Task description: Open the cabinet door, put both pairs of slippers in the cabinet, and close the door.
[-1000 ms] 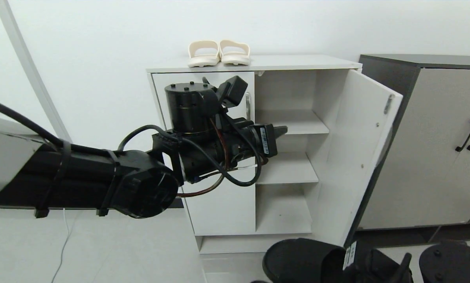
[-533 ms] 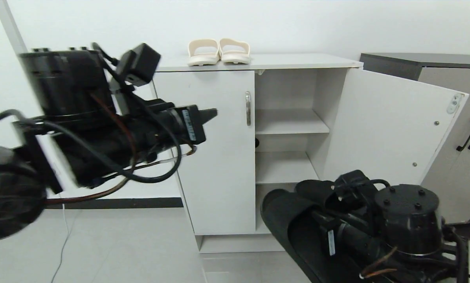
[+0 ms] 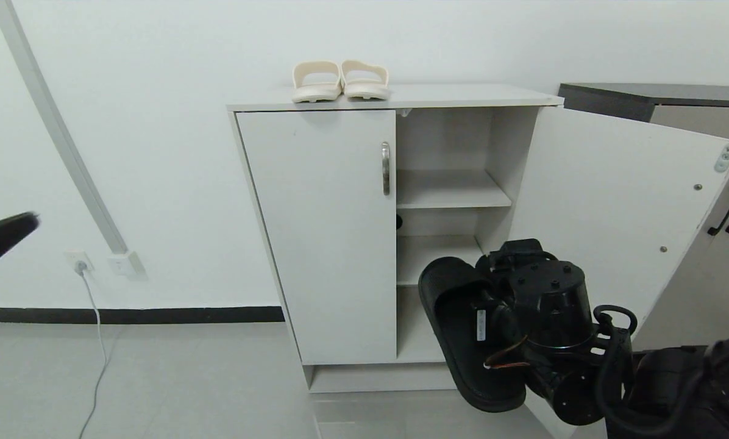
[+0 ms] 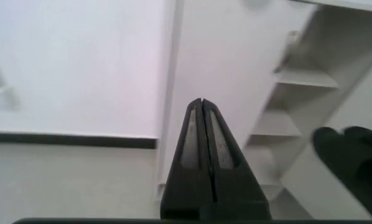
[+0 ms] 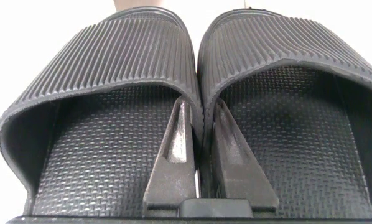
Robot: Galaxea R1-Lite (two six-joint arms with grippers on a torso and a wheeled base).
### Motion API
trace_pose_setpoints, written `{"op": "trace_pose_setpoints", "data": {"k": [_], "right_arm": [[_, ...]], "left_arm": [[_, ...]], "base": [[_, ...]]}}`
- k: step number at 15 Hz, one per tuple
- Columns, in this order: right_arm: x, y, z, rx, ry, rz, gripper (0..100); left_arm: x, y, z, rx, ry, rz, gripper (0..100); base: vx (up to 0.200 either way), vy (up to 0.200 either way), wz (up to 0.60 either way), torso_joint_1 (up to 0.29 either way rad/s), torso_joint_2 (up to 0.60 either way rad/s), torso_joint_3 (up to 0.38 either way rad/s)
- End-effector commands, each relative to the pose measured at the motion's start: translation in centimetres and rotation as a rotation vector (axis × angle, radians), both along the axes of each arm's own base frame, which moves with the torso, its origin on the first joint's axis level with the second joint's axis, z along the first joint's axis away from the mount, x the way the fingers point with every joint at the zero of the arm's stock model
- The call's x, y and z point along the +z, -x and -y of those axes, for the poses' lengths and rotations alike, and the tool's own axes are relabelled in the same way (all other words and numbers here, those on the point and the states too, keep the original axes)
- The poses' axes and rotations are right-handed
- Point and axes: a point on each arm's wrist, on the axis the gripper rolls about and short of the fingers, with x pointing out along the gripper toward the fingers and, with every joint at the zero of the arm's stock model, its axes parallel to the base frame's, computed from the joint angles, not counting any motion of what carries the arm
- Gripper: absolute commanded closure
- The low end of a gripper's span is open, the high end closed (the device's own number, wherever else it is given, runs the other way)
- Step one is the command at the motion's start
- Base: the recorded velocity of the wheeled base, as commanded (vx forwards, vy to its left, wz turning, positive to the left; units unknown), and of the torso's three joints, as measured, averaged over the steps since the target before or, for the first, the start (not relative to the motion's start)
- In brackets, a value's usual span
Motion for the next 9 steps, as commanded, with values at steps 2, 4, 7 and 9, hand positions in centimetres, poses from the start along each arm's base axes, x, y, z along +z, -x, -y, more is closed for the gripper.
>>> {"op": "trace_pose_setpoints", "data": {"k": [2,4,7,9], "right_arm": [[-0.4,0.0,-0.1,0.0,0.008,-0.008,100],[-0.6,0.0,-0.1,0.004,0.011,-0.013,100],[-0.7,0.1,-0.2,0.01,0.015,-0.018,100],[-0.9,0.6,-0.4,0.028,0.02,-0.024,100]], "left_arm": [[-7.8,8.5,-1.9,0.298,0.005,0.075,100],[-11.9,10.0,-1.7,0.283,0.001,0.089,100],[-15.8,10.9,-1.5,0.155,-0.034,0.093,100],[-18.2,10.8,-1.5,0.07,-0.098,0.032,100]], "base": [[0.0,0.0,0.0,0.0,0.0,0.0],[0.0,0.0,0.0,0.0,0.0,0.0],[0.0,0.0,0.0,0.0,0.0,0.0],[0.0,0.0,0.0,0.0,0.0,0.0]]}}
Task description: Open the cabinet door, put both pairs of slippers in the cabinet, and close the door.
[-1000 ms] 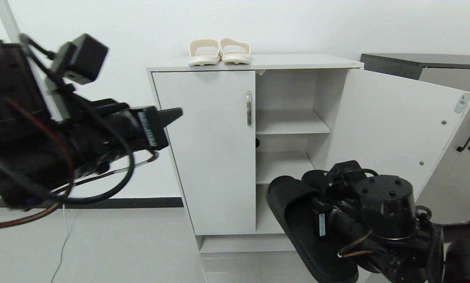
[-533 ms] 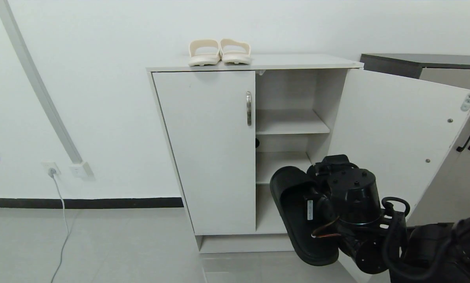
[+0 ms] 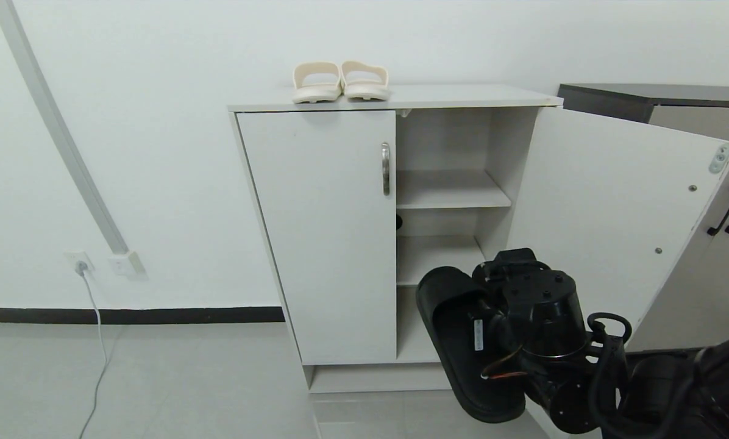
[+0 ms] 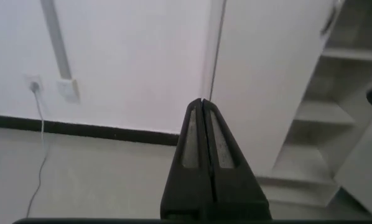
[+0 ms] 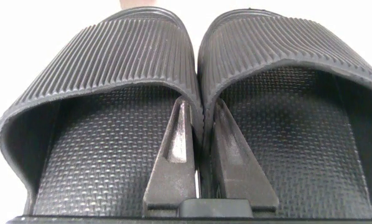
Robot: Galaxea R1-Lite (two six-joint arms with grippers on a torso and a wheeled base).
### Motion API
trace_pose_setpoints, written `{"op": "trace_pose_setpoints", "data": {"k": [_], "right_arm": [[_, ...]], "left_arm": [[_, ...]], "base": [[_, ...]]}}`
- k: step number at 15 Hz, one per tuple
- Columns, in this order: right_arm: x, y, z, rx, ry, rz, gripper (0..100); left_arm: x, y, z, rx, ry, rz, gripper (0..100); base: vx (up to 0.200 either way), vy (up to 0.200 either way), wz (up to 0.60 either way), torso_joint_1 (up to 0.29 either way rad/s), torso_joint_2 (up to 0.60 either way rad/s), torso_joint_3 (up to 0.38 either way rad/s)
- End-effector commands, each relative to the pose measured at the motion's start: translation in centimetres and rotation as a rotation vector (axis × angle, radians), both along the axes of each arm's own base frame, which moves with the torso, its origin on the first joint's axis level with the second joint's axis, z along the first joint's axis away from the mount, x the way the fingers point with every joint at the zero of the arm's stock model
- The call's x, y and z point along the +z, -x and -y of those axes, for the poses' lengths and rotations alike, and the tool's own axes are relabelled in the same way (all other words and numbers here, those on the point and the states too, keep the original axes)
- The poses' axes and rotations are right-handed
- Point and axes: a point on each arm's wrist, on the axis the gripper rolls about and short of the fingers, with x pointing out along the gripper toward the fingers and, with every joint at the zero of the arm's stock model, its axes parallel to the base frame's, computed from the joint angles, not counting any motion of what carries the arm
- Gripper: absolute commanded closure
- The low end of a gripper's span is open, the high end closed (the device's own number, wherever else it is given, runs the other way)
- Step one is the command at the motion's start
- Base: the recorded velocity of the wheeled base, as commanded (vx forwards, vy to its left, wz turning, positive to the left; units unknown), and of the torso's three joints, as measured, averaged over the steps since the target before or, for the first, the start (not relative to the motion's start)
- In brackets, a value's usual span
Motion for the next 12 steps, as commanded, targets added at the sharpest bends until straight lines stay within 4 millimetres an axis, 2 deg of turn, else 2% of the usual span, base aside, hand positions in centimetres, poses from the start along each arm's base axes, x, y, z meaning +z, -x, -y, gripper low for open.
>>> {"op": "trace_pose_setpoints", "data": {"k": [1,5,11,12], "right_arm": [[0.0,0.4,-0.3,0.022,-0.002,-0.002,100],[0.2,0.1,-1.2,0.059,-0.018,0.001,100],[-1.2,-3.3,-4.6,0.019,-0.068,-0.012,100],[-1.5,-3.7,-4.8,-0.001,-0.07,-0.03,100]], "left_arm": [[-2.8,0.6,0.1,-0.079,-0.04,-0.049,100],[-2.7,0.6,0.3,-0.154,-0.046,-0.026,100],[-2.7,0.6,0.3,-0.154,-0.042,-0.026,100],[-2.7,0.6,0.3,-0.154,-0.04,-0.026,100]], "base": [[0.0,0.0,0.0,0.0,0.0,0.0],[0.0,0.0,0.0,0.0,0.0,0.0],[0.0,0.0,0.0,0.0,0.0,0.0],[0.0,-0.2,0.0,0.007,0.0,0.007]]}}
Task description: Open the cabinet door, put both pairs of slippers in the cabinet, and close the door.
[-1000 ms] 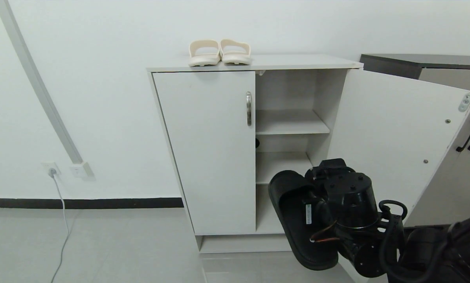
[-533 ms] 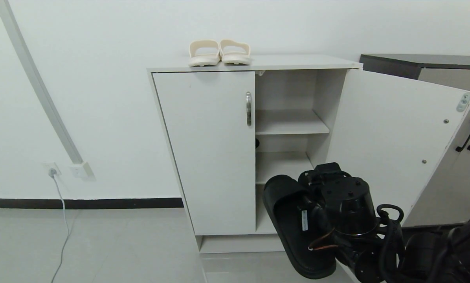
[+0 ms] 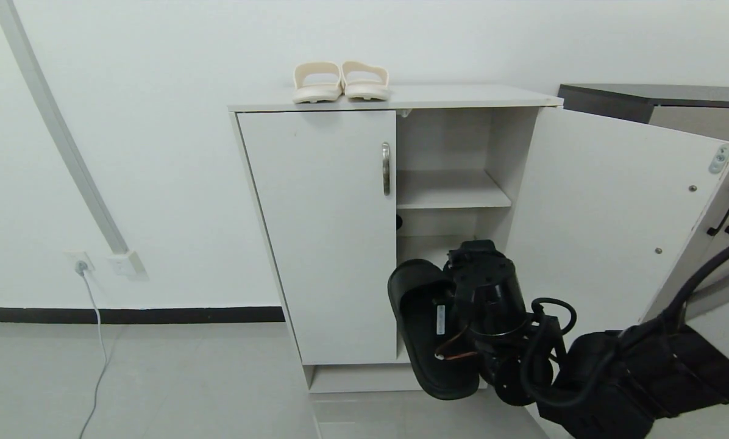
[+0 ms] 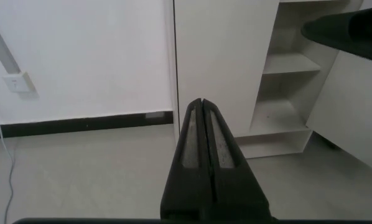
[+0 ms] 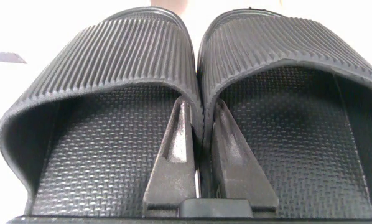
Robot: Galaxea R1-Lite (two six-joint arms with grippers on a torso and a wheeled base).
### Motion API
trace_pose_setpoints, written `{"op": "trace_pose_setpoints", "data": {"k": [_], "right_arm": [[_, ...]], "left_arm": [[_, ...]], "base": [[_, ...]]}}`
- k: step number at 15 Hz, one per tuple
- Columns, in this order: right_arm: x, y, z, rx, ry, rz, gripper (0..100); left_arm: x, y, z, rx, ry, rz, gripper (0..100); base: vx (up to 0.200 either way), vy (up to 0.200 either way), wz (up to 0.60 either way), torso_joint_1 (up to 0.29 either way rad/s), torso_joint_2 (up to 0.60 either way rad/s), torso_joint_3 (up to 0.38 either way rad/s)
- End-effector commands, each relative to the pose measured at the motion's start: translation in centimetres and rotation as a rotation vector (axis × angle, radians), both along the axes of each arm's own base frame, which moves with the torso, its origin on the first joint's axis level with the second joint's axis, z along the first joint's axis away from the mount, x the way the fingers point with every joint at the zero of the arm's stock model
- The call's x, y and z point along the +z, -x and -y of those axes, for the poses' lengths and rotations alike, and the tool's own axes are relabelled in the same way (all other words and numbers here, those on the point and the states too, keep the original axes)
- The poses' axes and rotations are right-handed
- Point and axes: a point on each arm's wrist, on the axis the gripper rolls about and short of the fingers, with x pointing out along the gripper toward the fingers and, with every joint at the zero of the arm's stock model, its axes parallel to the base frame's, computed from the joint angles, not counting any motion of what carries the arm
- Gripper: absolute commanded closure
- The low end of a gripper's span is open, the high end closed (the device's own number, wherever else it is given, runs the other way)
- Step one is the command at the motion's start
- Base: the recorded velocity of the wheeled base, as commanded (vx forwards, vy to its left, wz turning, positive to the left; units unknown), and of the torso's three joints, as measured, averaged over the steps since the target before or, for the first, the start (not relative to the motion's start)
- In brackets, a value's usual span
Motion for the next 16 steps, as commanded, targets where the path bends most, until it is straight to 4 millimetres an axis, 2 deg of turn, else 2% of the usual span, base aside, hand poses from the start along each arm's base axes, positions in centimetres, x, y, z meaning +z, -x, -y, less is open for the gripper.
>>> {"op": "trace_pose_setpoints", "data": {"k": [1,6,11,16], "right_arm": [[-1.3,-1.1,-0.9,-0.029,0.011,-0.028,100],[-1.7,-1.3,-0.9,-0.052,0.03,-0.035,100],[-3.5,-1.4,-1.3,-0.048,0.055,-0.063,100],[-5.8,-1.7,-2.6,-0.016,0.023,-0.05,100]], "left_arm": [[0.0,0.0,0.0,0.0,0.002,-0.003,100],[0.0,0.0,0.0,0.0,0.002,-0.003,100],[0.0,0.0,0.0,0.002,0.008,-0.002,100],[0.0,0.0,0.0,0.002,0.007,-0.002,100]], "base": [[0.0,-0.2,0.0,0.007,0.0,0.002],[0.0,-0.2,0.0,0.003,0.0,0.002],[0.0,0.0,0.0,0.0,0.0,0.0],[0.0,0.0,0.0,0.0,0.0,0.0]]}}
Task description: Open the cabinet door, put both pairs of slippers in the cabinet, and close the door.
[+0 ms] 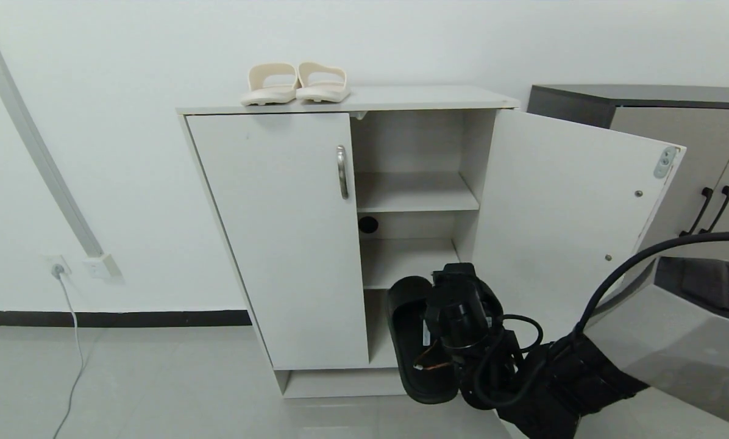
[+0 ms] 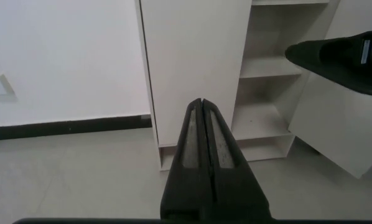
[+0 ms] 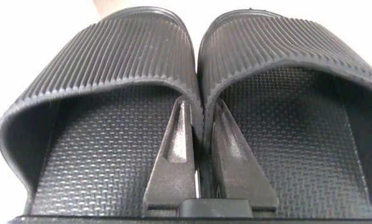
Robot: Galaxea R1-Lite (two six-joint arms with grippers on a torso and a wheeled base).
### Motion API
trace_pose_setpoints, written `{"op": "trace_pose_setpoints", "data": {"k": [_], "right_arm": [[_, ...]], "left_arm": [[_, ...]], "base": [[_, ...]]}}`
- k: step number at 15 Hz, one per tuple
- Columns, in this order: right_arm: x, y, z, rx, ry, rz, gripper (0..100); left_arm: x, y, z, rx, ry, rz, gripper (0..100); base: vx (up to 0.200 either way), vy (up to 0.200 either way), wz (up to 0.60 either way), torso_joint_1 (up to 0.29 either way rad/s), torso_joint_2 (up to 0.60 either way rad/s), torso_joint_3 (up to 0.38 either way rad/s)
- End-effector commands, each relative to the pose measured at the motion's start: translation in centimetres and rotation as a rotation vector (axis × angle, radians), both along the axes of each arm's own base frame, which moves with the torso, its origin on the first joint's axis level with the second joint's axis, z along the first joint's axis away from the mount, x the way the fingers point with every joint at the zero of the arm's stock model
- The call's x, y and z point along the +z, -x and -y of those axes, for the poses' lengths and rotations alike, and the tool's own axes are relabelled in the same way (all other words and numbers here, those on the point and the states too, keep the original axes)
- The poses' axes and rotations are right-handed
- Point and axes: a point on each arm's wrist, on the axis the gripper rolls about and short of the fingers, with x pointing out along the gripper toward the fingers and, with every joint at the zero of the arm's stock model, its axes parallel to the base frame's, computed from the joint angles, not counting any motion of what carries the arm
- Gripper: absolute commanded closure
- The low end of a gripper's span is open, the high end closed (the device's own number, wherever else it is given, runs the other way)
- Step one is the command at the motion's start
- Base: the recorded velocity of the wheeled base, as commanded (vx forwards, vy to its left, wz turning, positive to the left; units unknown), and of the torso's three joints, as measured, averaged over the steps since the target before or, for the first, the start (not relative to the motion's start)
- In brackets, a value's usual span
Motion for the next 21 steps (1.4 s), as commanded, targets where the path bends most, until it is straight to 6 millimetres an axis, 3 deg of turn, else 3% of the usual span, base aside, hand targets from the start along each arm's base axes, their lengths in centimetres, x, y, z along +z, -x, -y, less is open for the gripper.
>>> {"op": "trace_pose_setpoints", "data": {"k": [1,7,16,21], "right_arm": [[-1.2,0.1,-0.5,0.02,0.015,-0.018,100],[-2.4,-0.2,-1.0,0.032,0.026,-0.036,100],[-2.6,-0.4,-1.2,0.04,0.018,-0.03,100],[-3.2,-0.5,-1.4,0.042,0.025,-0.031,100]], "left_arm": [[0.0,0.0,0.0,0.0,0.0,-0.002,100],[0.0,0.0,0.0,-0.002,-0.001,-0.002,100],[0.0,0.0,0.0,-0.002,-0.001,-0.002,100],[0.0,0.0,0.0,-0.002,-0.001,-0.002,100]], "base": [[0.0,0.0,0.0,0.0,0.0,0.0],[0.0,0.0,0.0,0.0,0.0,0.0],[0.0,0.0,0.0,0.0,0.0,0.0],[0.0,0.0,0.0,0.003,0.0,-0.163]]}}
